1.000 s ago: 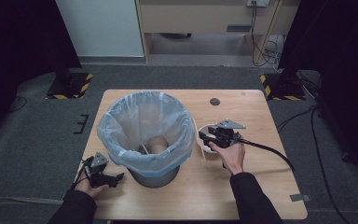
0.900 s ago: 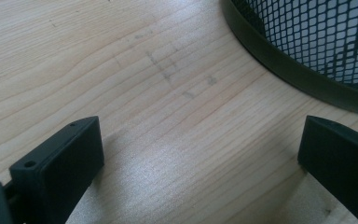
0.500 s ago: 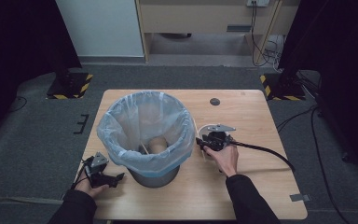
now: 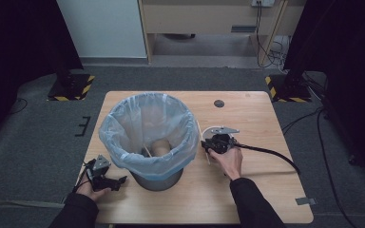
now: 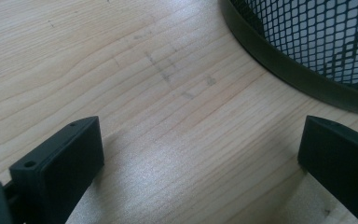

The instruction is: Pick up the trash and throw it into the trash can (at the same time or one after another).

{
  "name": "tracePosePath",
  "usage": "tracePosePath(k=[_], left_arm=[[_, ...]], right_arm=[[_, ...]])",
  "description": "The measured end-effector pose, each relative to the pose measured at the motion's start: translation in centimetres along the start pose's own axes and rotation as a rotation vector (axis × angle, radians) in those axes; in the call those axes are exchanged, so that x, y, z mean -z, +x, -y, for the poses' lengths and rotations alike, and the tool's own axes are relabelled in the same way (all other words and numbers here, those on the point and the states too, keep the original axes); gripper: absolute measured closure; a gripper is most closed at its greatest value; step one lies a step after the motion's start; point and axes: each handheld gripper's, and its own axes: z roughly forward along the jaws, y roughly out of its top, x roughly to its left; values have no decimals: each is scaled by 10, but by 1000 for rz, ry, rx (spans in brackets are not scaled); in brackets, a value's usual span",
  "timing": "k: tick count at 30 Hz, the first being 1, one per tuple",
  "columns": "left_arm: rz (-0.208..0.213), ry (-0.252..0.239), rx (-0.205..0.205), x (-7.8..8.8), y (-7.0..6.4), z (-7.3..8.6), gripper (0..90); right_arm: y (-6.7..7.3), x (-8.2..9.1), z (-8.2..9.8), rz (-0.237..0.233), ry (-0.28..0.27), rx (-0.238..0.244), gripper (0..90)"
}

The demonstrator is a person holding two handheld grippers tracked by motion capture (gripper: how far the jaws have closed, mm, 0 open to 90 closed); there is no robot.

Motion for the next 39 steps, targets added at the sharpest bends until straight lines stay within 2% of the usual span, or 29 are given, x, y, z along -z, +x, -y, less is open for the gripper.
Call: tracePosePath(k=[13,14,20,30,39], left_arm=[[0,0,0,0,0,0,0],[0,0,0,0,0,0,0],[1,0,-1,0,0,0,0],[1,0,-1,0,0,0,0],[1,0,-1,0,0,0,0]], right_arm=[[-2,2,-1,3,2,4,820],[-6,3,0,-12,-16,-31,841],[-21,9,1,-1,-27,-71,856],[-21,5,3,5,2,-31,849],[-22,4,4,8,19,-13,843]])
